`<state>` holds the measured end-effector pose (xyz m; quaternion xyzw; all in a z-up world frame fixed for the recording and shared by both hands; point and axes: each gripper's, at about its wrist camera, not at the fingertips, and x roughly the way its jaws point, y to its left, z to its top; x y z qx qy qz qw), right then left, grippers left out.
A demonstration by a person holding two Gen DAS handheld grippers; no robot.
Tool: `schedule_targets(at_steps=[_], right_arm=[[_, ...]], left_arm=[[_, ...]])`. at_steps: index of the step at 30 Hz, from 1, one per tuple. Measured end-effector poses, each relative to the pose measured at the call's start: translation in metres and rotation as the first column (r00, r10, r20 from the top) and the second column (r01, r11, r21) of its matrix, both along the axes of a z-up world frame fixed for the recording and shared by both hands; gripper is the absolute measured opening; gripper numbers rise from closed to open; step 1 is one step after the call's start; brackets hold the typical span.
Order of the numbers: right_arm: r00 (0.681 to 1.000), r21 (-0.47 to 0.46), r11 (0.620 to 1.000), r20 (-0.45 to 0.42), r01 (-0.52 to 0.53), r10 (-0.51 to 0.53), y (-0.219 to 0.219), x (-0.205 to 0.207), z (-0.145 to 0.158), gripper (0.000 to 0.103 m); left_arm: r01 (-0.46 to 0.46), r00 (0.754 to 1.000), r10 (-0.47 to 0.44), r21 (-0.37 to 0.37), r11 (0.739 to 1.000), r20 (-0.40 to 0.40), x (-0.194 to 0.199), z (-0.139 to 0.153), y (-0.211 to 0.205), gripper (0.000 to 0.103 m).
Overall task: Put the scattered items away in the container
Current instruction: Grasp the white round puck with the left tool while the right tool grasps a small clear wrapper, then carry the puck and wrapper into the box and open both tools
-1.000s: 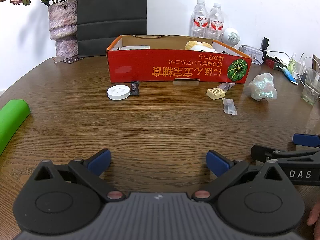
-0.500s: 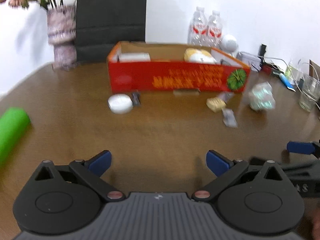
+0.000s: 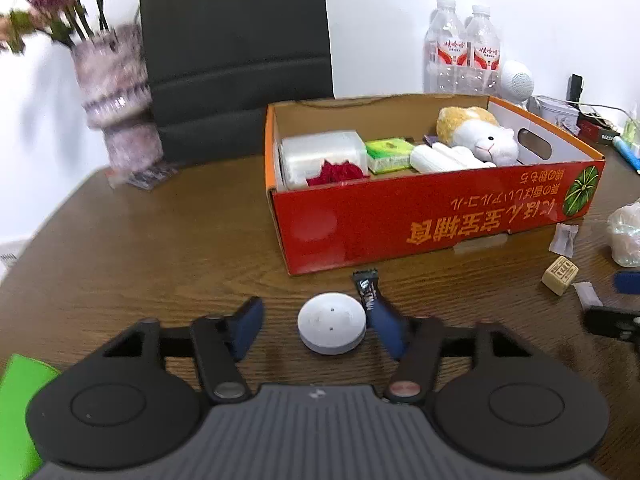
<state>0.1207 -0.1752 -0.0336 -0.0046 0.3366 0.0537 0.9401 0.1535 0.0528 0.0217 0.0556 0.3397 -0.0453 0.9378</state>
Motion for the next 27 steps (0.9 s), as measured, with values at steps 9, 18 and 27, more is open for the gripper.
schedule_targets(at_steps=[9, 18, 27], right_arm=[[0.999, -0.017, 0.999, 0.023, 0.03, -0.029, -0.004, -0.003, -0.009, 0.015], [0.992, -0.012, 0.999, 0.119, 0.041, -0.04, -0.01, -0.025, 0.016, 0.013], [0.986, 0.054, 0.997, 0.152, 0.054, -0.062, -0.064, 0.089, 0.112, 0.014]], left_arm=[[0.011, 1.0, -0.011, -0.029, 1.0, -0.004, -0.004, -0.004, 0.007, 0.039], [0.057, 0.987, -0.044, -0.082, 0.995, 0.155, -0.05, 0.053, -0.005, 0.039], [0.118, 0.993, -0.117, -0.085, 0.989, 0.021, 0.09, 0.077, -0.055, 0.039]])
